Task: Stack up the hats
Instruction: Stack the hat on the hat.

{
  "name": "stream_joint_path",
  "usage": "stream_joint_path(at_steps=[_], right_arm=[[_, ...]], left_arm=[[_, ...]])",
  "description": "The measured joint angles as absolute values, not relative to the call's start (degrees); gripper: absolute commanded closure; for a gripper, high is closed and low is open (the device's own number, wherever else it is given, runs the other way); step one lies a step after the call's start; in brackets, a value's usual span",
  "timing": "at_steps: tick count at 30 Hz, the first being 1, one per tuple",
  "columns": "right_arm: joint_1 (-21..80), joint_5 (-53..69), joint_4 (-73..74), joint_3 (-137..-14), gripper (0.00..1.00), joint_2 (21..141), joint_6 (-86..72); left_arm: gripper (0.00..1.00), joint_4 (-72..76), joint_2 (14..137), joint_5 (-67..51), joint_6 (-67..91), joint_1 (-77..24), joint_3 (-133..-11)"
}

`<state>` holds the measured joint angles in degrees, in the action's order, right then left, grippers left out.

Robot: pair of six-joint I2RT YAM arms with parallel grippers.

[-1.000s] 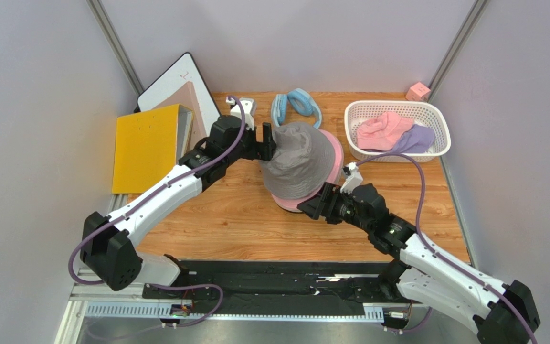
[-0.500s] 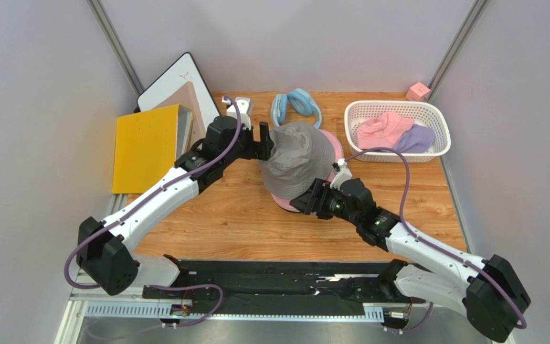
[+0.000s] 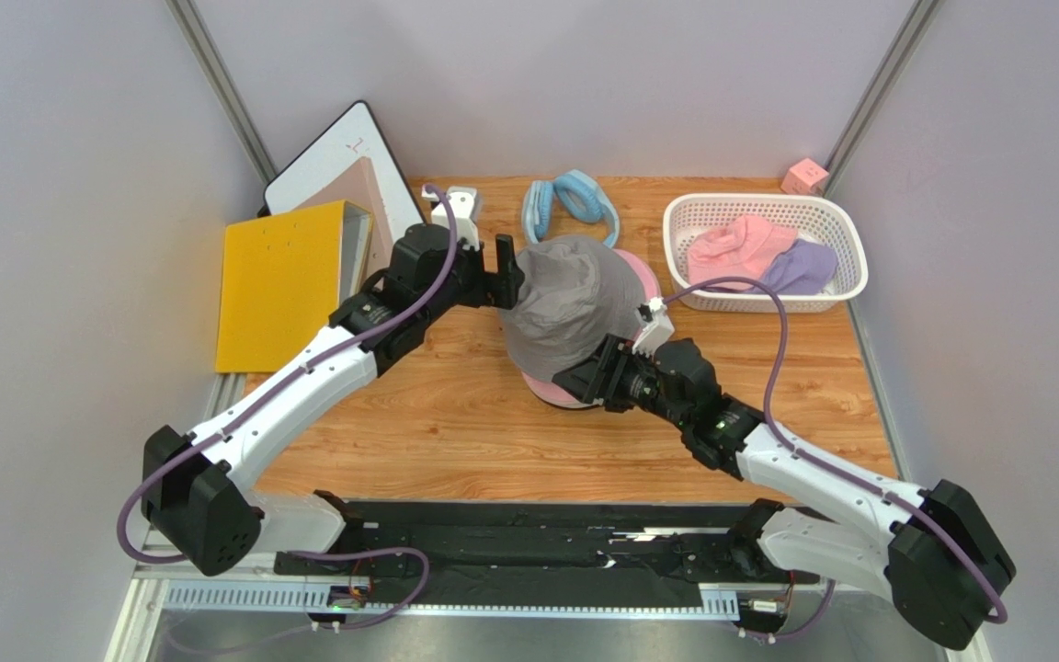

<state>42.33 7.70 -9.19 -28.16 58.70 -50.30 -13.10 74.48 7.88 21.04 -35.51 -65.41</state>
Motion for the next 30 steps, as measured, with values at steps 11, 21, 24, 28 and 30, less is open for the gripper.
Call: stream_joint_path(at_steps=[11, 21, 24, 28, 30], right_arm=[[42.5, 4.1, -12.0, -27.0, 0.67, 60.8, -49.9], [42.6, -0.1, -11.7, -26.1, 1.0, 58.9, -49.5], [42.6, -0.4, -12.7, -25.5, 1.0, 58.9, -49.5], [42.7, -0.8, -13.5, -25.0, 1.0, 58.9, -49.5], [43.0, -2.1, -12.7, -25.0, 1.0, 58.8, -49.5]], left_arm=[[0.01, -12.6, 73.3, 6.3, 21.0, -35.5, -65.4], [0.01, -12.1, 75.1, 4.4, 21.1, -35.5, -65.4], [0.01, -12.1, 75.2, 4.1, 21.1, -35.5, -65.4], [0.01, -12.1, 75.2, 4.0, 21.1, -35.5, -65.4], [0.01, -12.1, 75.2, 4.0, 21.1, -35.5, -65.5]])
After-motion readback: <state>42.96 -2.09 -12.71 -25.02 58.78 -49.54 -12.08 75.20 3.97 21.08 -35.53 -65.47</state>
